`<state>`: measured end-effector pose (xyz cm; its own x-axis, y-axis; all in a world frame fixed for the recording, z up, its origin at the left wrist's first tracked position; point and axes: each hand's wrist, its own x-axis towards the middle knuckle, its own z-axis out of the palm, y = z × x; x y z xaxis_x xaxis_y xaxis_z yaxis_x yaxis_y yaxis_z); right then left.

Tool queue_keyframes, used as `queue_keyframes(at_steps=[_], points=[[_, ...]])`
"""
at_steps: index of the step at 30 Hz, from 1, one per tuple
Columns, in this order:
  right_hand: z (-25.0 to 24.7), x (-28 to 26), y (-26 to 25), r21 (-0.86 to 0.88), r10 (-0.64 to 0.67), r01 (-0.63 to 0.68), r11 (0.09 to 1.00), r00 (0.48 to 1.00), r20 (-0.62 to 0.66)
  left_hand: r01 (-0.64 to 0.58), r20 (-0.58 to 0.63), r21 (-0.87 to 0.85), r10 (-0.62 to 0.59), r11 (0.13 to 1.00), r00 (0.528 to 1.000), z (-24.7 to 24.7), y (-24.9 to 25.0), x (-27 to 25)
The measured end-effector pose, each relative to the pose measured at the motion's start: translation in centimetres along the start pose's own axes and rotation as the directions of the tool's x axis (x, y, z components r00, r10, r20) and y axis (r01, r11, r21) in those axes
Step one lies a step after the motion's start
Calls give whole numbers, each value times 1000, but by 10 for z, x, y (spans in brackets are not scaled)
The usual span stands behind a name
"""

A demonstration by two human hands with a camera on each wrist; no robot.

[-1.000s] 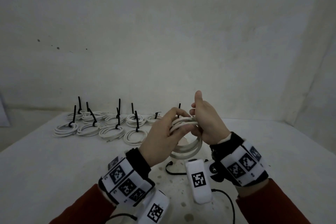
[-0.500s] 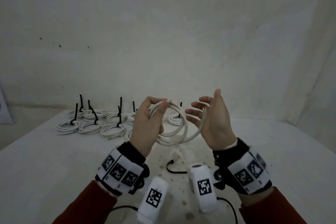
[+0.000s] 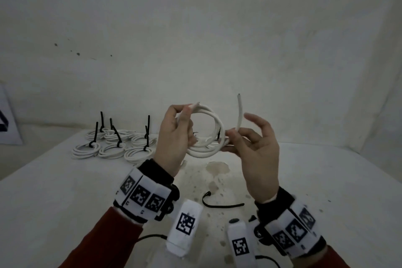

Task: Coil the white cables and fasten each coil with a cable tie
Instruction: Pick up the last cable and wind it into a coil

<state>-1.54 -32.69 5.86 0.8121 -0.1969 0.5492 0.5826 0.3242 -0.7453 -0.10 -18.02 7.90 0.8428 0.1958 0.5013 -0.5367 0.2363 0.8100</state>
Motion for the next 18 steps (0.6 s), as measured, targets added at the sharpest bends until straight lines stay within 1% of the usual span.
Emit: queue_keyframes(at_steps=[2,4,8,13,15,18], points=[[1,3,-2,-45,-44,42,998,998,-39,83,48,-60,-80,995,996,2,2,-4],[2,4,-3,-94,-86,80,992,995,-57,116,92,-65,-109,991,990,2,4,-7],[4,7,-3,-129,-116,108,986,992,-57,64,190,3,-64,998,980,3,3,-9],[2,9,-5,-195,-159,156,968,987,1,0,226,104,-24,995,974,2,0,-9],[1,10,-4,-217,-138,145,965,989,50,-20,241,155,-19,988,970,0,1,-9],[-2,12,-1,-183,-11,29,983,995,96,-64,279,225,-2,972,960,-4,-1,-7]])
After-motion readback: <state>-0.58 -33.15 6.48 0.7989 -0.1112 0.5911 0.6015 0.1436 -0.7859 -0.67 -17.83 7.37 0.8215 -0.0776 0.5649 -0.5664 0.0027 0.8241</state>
